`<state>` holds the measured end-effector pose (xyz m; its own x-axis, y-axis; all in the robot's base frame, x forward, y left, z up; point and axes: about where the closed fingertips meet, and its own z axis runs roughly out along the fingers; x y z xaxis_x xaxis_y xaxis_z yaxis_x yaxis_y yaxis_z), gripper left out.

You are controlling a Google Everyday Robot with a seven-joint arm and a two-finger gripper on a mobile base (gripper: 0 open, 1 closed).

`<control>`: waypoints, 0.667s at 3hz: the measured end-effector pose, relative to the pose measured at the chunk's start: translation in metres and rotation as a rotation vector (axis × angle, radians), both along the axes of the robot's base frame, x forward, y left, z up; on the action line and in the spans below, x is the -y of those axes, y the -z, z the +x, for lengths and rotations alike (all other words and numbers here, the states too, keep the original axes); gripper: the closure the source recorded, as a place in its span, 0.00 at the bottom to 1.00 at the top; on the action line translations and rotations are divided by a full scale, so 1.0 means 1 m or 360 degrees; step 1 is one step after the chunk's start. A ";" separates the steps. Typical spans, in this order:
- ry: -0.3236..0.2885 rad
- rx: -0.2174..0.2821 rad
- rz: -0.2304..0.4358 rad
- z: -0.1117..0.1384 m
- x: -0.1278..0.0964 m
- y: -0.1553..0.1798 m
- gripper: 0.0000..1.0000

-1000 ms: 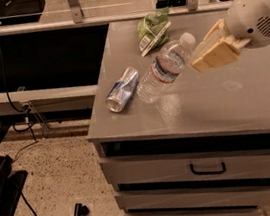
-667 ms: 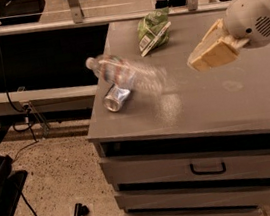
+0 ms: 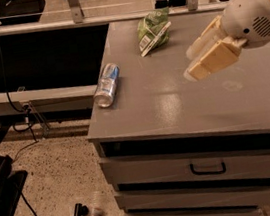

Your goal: Move water bottle near green jalapeno chip bag

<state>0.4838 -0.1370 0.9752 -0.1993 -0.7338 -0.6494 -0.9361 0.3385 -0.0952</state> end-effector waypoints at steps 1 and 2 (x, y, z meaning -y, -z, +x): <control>-0.0004 0.0001 -0.0001 0.000 -0.002 0.000 0.00; -0.0005 0.0001 -0.0001 0.000 -0.002 0.000 0.00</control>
Offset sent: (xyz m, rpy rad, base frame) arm -0.0002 0.0013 0.0002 -0.0004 -0.0005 0.0023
